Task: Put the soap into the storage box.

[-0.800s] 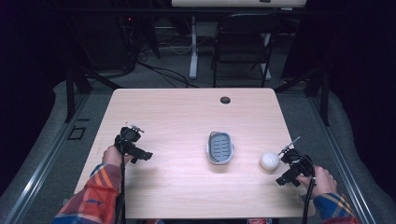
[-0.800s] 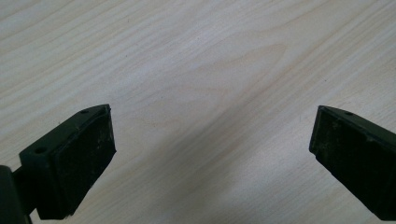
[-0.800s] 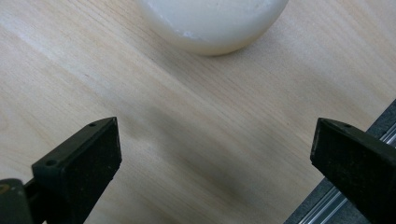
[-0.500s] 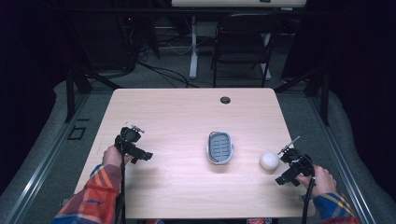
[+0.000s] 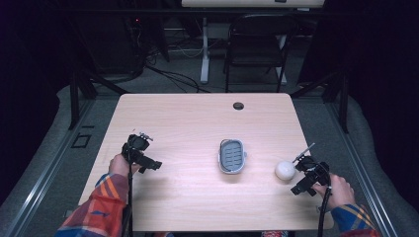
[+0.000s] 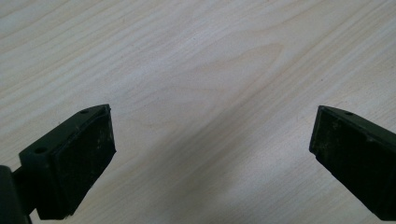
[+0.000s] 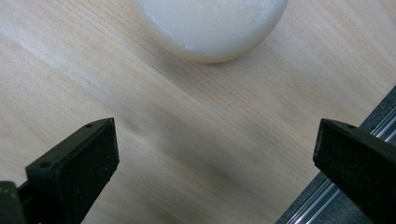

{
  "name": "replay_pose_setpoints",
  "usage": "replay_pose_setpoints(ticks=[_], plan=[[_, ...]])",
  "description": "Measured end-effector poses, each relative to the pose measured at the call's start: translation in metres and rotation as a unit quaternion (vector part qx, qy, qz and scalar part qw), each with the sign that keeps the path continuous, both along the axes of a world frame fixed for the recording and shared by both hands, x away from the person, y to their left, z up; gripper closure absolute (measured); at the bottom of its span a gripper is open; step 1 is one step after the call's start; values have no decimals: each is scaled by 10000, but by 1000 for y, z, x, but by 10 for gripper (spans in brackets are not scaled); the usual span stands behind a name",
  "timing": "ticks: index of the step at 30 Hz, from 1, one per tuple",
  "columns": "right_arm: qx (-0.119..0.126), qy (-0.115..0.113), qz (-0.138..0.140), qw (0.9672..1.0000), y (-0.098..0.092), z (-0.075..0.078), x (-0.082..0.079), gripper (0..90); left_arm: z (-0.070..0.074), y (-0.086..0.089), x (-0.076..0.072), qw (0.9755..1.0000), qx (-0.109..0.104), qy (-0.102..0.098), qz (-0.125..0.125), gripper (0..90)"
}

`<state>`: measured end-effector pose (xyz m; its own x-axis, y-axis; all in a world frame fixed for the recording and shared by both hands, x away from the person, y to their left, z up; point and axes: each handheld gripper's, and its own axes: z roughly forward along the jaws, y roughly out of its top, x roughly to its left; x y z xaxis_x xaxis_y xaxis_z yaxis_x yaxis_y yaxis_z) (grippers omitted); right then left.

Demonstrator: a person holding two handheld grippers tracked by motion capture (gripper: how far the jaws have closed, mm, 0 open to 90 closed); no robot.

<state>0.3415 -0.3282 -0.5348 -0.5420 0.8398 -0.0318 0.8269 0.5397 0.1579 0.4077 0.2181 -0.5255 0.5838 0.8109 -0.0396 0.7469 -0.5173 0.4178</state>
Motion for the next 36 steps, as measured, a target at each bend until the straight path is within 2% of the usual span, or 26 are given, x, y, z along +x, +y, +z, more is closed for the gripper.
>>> replay_pose_setpoints(ticks=[2, 3, 9, 10, 13, 16, 17, 18, 19, 20, 21, 22, 23, 27, 28, 31, 32, 34, 35, 36], plan=[[-98, 59, 77, 9999, 0, 2, 1, 0, 0, 0, 0, 10000, 4, 10, 0, 0], [-242, 177, 176, 9994, 0, 4, 3, 0, 0, -1, 0, 10000, 13, 17, -4, 0], [-255, 114, 145, 9995, 2, 7, 6, 0, 0, -1, 0, 10000, 17, 36, -1, 0], [-127, -2, 14, 9999, 3, 5, 6, 0, -1, -1, 0, 10000, 16, 27, -2, 0], [-242, 71, 131, 9996, 3, 8, 9, 0, -1, -2, 0, 10000, 11, 28, -6, 0], [-53, 11, -12, 10000, 5, 7, 10, 0, -1, -2, 0, 10000, 9, 32, -19, 0], [-123, 51, 56, 9999, 5, 8, 12, 0, -1, -2, 0, 10000, 18, 40, -32, 0], [85, -102, -101, 9999, 6, 5, 13, 0, -1, -2, 1, 10000, 20, 39, -44, 0], [85, -102, -101, 9999, 6, 5, 13, 0, -1, -2, 1, 10000, 20, 39, -44, 0], [-236, 172, 167, 9994, 5, 12, 17, 0, -1, -2, 1, 10000, 24, 40, -50, 0], [-79, 59, 81, 9999, 6, 10, 17, 0, -1, -2, 1, 10000, 24, 42, -51, 0], [-76, 89, 93, 9999, 6, 12, 18, 0, -1, -3, 1, 10000, 37, 57, -49, 0], [19, -8, 23, 10000, 7, 11, 18, 0, -1, -3, 1, 10000, 37, 57, -49, 0], [36, -2, 78, 10000, 9, 13, 22, 0, -2, -3, 1, 10000, 23, 66, -45, 0], [117, -34, 43, 9999, 11, 12, 24, 0, -2, -3, 1, 10000, 33, 62, -52, 0], [-20, 90, 188, 9998, 13, 15, 29, 0, -2, -3, 1, 10000, 31, 64, -52, 0], [100, -86, 112, 9998, 16, 13, 30, 0, -2, -3, 1, 10000, 31, 66, -51, 0], [133, -110, 105, 9998, 17, 13, 31, 0, -2, -2, 2, 10000, -37, 47, -58, 0], [92, -43, 182, 9998, 18, 14, 33, 0, -1, -2, 2, 10000, -46, 53, -58, 0], [248, -116, 119, 9996, 19, 12, 33, 0, -1, -2, 2, 10000, -51, 49, -56, 0]])
